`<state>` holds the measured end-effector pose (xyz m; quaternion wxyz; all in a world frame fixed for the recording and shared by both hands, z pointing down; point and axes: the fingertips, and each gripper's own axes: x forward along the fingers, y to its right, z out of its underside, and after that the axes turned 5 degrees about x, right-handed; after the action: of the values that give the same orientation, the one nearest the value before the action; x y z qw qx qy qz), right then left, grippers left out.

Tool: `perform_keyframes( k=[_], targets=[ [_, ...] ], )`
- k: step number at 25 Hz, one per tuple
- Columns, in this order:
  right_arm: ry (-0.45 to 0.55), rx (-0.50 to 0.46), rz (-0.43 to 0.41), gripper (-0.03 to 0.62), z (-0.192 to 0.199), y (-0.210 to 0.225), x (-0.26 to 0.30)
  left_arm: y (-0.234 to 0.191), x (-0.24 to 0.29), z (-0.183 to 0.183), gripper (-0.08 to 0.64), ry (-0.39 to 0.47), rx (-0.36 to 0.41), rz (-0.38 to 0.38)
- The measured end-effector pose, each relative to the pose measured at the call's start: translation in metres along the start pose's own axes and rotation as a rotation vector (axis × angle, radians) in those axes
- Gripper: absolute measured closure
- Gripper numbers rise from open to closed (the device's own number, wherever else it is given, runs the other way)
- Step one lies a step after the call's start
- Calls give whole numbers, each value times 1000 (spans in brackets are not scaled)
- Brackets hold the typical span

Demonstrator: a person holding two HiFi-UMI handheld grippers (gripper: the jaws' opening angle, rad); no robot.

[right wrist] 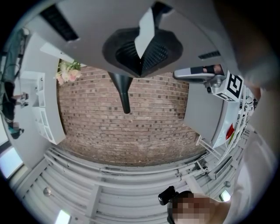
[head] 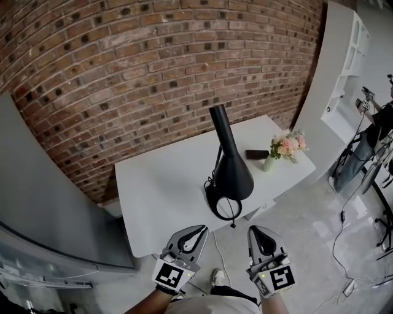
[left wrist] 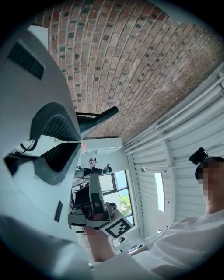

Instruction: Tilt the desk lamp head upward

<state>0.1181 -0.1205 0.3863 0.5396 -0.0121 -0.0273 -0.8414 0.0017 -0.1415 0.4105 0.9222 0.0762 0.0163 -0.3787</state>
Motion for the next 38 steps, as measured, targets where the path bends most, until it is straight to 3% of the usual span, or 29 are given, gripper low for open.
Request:
perform_keyframes(
  k=[16, 38],
  targets=[
    [-33, -16, -26, 580, 20, 42, 40, -24, 25, 8, 540, -29, 11, -87],
    [-93, -77, -67, 580, 63, 49, 59, -37, 22, 18, 540, -53, -1, -177]
  ],
)
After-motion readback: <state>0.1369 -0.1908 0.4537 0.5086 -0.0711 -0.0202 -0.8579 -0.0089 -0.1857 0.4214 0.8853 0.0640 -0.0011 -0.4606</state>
